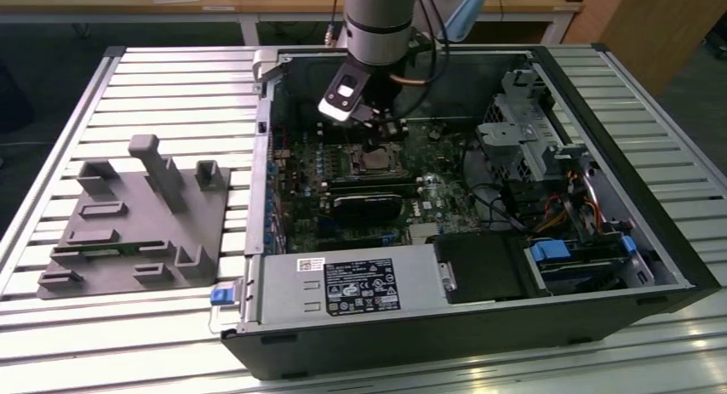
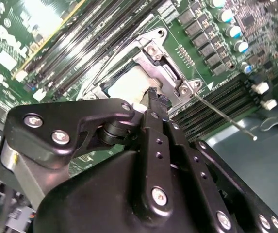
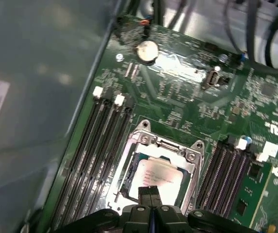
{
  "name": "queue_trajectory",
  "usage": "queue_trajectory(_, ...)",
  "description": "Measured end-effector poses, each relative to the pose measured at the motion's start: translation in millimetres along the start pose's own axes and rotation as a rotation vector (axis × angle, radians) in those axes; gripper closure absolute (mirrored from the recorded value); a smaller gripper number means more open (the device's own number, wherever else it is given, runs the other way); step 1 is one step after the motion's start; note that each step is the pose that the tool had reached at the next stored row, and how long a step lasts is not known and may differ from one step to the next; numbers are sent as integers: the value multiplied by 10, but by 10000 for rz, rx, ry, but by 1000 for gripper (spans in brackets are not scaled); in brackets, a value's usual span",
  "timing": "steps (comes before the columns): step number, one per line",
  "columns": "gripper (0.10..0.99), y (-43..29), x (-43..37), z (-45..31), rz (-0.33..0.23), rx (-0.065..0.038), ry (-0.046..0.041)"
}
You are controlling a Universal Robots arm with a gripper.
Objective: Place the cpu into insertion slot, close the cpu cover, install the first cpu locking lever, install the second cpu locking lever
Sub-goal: 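Close the cpu cover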
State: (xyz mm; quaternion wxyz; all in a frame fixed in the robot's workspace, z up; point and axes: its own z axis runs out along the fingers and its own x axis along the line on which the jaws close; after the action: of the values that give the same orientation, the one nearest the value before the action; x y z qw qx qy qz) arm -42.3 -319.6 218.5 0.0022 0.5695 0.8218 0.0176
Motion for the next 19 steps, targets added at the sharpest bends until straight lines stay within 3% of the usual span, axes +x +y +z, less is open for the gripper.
queue_trajectory(19,980,-1,0,11,-3464,57,109)
